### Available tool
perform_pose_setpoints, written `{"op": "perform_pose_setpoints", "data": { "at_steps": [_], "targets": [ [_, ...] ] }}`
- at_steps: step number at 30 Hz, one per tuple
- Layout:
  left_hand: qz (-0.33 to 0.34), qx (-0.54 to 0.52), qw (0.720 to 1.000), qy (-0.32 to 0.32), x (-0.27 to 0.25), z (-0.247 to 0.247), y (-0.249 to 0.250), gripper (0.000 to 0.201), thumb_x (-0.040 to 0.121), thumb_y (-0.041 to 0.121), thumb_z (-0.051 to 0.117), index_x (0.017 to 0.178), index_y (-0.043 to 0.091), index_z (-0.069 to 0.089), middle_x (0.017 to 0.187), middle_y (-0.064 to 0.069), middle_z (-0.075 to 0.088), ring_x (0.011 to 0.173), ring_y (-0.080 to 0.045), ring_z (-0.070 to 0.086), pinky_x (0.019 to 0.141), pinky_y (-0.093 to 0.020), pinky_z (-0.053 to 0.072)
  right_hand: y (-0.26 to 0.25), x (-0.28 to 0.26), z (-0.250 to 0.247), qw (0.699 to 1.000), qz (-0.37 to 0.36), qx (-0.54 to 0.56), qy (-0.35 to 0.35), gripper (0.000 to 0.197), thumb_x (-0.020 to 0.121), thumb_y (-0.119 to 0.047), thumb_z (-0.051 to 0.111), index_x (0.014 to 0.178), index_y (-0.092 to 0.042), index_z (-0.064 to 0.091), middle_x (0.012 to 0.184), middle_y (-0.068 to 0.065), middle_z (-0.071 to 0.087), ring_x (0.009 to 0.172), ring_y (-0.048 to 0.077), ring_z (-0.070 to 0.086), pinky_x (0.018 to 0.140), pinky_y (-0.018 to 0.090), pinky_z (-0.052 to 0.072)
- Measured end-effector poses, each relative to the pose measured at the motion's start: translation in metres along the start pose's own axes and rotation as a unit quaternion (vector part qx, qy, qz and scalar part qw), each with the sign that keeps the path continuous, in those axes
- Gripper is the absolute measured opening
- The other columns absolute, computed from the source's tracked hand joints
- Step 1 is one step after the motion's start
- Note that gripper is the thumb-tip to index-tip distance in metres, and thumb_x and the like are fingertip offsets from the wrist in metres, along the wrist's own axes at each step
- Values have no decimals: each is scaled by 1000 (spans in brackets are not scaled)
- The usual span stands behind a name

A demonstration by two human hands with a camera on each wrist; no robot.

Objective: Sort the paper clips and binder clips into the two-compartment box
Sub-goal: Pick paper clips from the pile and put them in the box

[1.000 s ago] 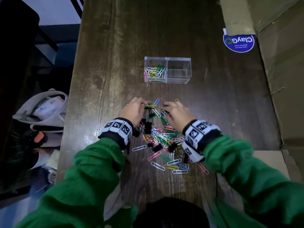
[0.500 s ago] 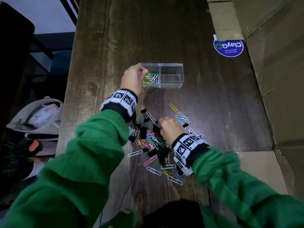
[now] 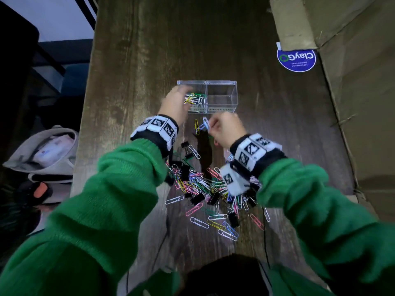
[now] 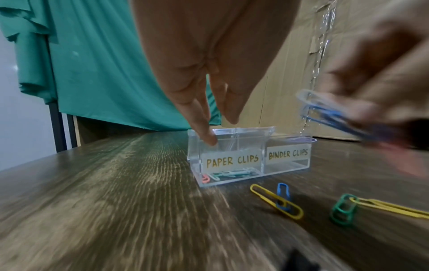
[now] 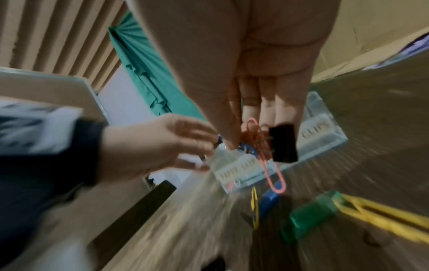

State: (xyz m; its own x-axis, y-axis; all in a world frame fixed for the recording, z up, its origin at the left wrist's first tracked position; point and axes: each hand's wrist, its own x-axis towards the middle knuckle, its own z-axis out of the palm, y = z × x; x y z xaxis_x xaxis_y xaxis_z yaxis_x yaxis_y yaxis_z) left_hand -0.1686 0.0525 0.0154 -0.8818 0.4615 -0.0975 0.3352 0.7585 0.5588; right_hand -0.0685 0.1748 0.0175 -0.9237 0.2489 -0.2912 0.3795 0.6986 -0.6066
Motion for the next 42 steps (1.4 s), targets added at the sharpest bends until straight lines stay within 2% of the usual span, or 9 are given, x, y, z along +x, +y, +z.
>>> {"op": "perform_pose_setpoints", "data": {
  "at_steps": [4,8,11,15,20,26,33,38,42],
  "targets": [
    [-11,-19,999,42,-34,7,-17,26,86,-5,47,105,5,63,118,-16,55,110,-31,54,102,-38,43,-25,47,-18,996,-39,18,75,15,82,-4,59,80,-18,64,80,7,68,81,22,67,83,32,55],
    [-21,16,999,-33,-63,24,-35,17,85,3,56,97,10,65,109,-13,57,105,-30,55,97,-40,44,-39,71,-20,996,-63,15,68,23,87,-4,52,100,-10,70,102,10,72,96,23,67,91,32,52],
    [-17,6,998,-54,-67,37,-33,17,84,11,60,101,12,64,109,-12,59,106,-29,54,96,-41,44,-30,69,-20,995,-46,39,78,29,88,-2,50,110,-10,68,108,9,71,101,20,67,94,26,50],
    [-18,21,998,-53,-55,51,-18,39,85,17,60,124,13,52,124,-15,50,115,-33,48,102,-42,40,3,48,-20,993,-3,58,99,28,84,-1,51,100,-11,72,100,13,73,95,24,69,95,33,52],
    [17,109,988,-112,-40,62,-1,52,89,23,57,137,19,39,137,-11,39,123,-32,37,104,-43,38,34,14,-3,998,18,-49,25,26,87,-4,53,100,-17,71,107,11,71,104,30,65,97,38,50],
    [27,154,980,-126,-39,62,4,27,90,16,54,117,13,56,129,-8,46,122,-29,37,90,-42,44,43,-6,17,981,-36,-187,-44,35,87,-14,61,122,-16,60,126,7,52,120,27,45,95,41,45],
    [49,99,981,-157,-35,58,-7,16,83,2,58,99,6,62,111,-14,55,108,-32,50,92,-41,45,43,-8,16,986,0,-160,-49,17,86,-2,58,102,-6,64,114,14,60,105,32,59,91,38,47],
    [-46,-15,995,-86,-35,61,-8,58,70,-2,73,123,11,53,127,-14,46,112,-29,52,100,-40,44,43,-8,10,992,62,-100,-44,9,84,-3,61,89,-7,67,104,13,66,97,29,63,85,30,46],
    [-92,14,986,-142,-35,54,0,33,80,-1,64,111,10,62,109,-11,68,100,-27,64,92,-33,50,45,-15,2,992,87,-93,-28,14,81,2,60,86,-8,69,100,15,69,96,32,64,88,33,49]
  ]
}}
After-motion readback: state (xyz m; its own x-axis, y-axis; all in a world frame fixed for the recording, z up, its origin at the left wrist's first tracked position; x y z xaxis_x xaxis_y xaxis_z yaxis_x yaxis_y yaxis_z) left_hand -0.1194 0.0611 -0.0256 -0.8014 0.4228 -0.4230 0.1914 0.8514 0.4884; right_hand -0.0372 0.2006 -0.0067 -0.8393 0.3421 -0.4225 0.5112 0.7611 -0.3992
